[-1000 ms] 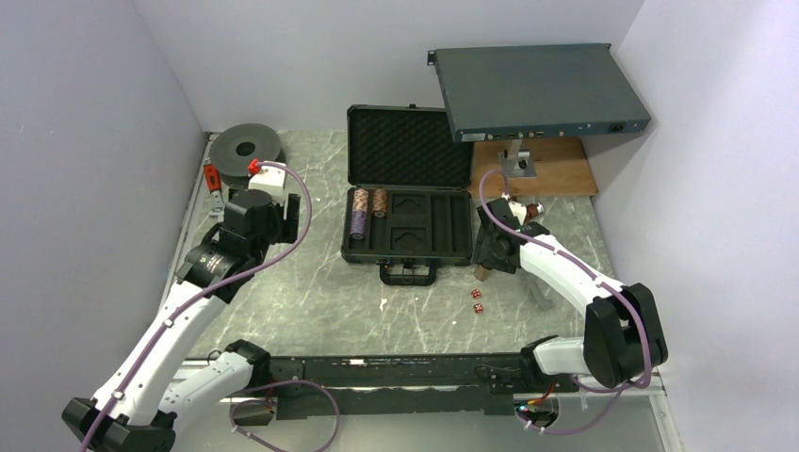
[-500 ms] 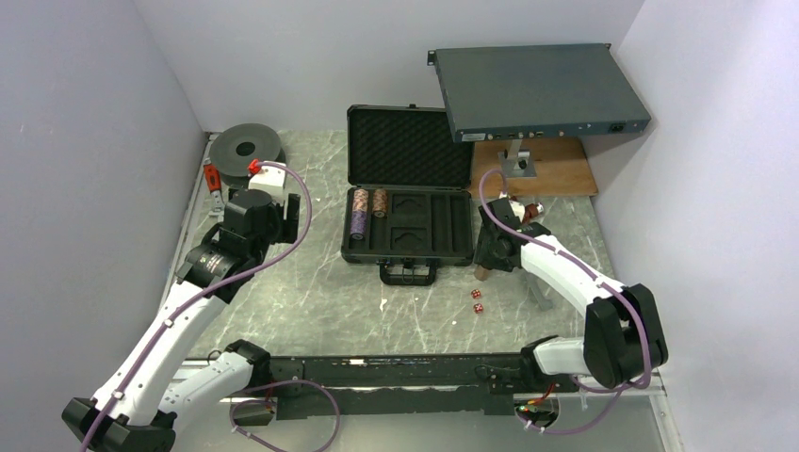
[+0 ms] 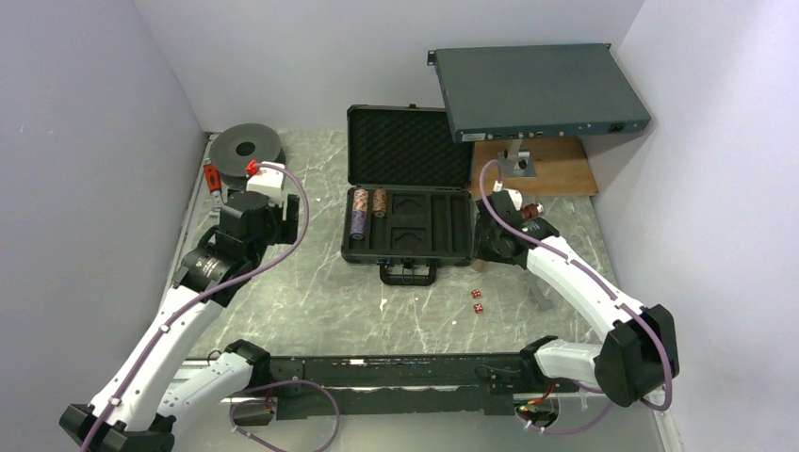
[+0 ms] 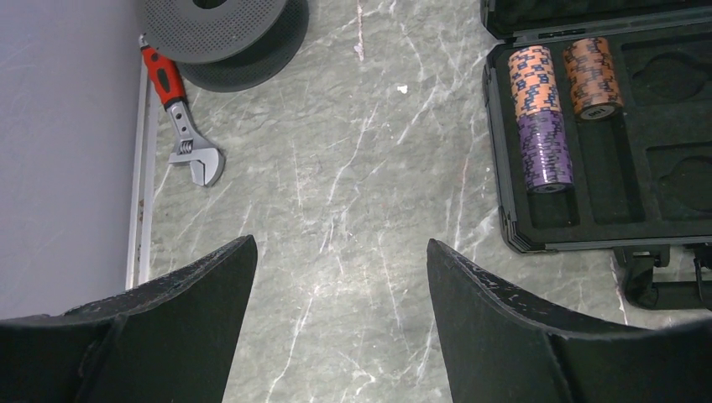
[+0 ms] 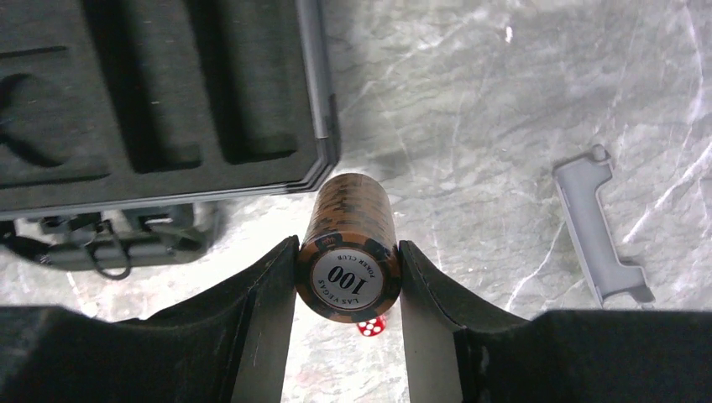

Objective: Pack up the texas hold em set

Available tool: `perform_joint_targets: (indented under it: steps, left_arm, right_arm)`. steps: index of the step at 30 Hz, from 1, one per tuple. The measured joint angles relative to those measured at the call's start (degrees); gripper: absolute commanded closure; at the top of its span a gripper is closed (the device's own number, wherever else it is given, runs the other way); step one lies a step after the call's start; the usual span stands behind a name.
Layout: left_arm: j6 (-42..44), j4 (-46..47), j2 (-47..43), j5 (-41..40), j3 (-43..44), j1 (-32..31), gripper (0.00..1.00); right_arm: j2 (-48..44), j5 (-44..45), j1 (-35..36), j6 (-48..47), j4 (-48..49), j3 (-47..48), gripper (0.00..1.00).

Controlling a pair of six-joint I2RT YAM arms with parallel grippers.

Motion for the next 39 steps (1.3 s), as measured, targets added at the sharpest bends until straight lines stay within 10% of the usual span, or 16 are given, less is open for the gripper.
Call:
perform_joint_targets:
  steps: [28,39]
  left_arm:
    - [5.84,5.55,-4.96,15.04,-4.57,0.0,0.0]
    - [11.67,10.6,-10.97,41.4,-10.08,0.15,0.02]
  right_arm:
    - [9.81,-12.98,14.75,-13.31,22.21,17.2,1.0]
    - [15.1,-34.47,14.75,-17.29,26.47,20.11,1.0]
